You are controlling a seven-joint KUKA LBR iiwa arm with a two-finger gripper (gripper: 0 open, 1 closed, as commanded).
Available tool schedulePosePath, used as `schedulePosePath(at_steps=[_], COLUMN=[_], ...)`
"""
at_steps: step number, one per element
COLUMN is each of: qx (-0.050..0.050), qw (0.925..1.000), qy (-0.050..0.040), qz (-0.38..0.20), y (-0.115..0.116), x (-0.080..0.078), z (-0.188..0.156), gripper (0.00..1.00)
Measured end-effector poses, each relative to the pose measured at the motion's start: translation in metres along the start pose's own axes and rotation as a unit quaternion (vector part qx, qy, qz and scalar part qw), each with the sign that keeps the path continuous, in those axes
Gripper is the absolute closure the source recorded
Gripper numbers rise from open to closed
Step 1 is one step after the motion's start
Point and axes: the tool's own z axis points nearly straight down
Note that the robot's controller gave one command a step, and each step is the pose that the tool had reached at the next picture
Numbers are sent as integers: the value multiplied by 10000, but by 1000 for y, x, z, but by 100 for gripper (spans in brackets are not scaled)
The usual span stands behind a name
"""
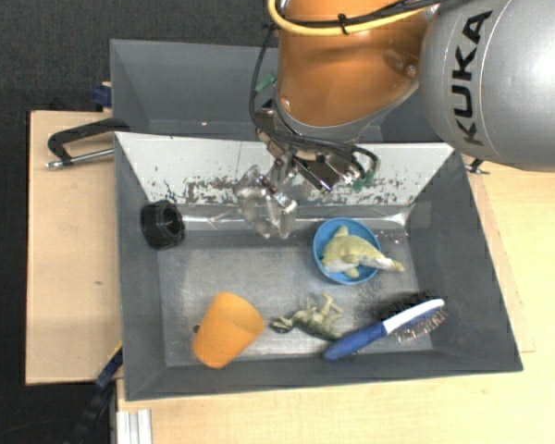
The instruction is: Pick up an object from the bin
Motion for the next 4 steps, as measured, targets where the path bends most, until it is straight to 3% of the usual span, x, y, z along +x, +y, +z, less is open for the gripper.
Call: schedulePosePath(at_steps=[1, 2, 3, 4], qx=[-43, -26, -8, -24], qw=[9987, 9987, 9860, 9756], qy=[86, 48, 78, 86], qz=[493, 500, 1667, 2195], y=[5, 4, -84, -33], x=[-22, -23, 56, 115], z=[112, 107, 144, 156], gripper=[100, 0, 0, 0])
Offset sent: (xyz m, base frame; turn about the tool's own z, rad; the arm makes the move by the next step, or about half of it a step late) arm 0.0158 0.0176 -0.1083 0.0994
